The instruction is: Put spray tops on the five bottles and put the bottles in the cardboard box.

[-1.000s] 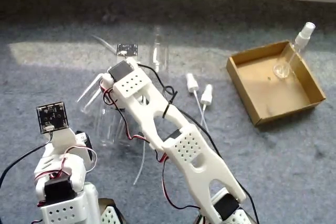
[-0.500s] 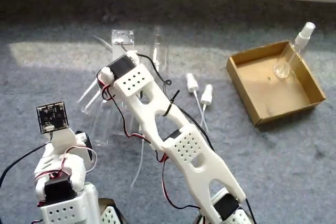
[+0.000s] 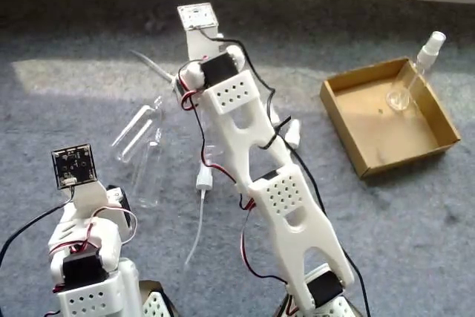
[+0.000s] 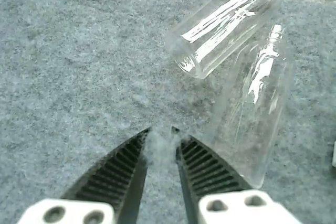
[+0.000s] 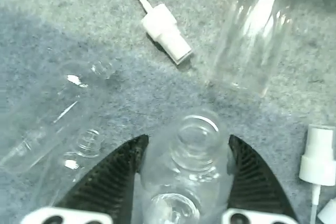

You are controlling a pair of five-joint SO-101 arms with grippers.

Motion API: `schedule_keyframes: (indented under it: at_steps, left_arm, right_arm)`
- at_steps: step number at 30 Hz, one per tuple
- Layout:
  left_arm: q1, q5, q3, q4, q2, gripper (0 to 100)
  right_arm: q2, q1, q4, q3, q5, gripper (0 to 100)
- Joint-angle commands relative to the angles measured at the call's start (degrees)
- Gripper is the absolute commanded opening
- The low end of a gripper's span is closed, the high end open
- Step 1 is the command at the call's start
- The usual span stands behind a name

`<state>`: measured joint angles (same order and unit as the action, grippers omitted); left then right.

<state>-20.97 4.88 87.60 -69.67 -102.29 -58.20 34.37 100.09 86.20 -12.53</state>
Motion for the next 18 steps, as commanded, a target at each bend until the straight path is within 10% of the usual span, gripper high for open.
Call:
schedule_keyframes:
  at_steps: [1,18]
  left_arm:
    - [-0.2,-0.5,-0.3,1.1,0.2,2]
    - [-0.2,-0.5,-0.2,1.1,0.2,2]
  right_arm:
    - [3.7,-3.8,1.3,3.5,1.7,16.6]
    - [43.7,-10.7,1.2,-40.3,20.0,16.7]
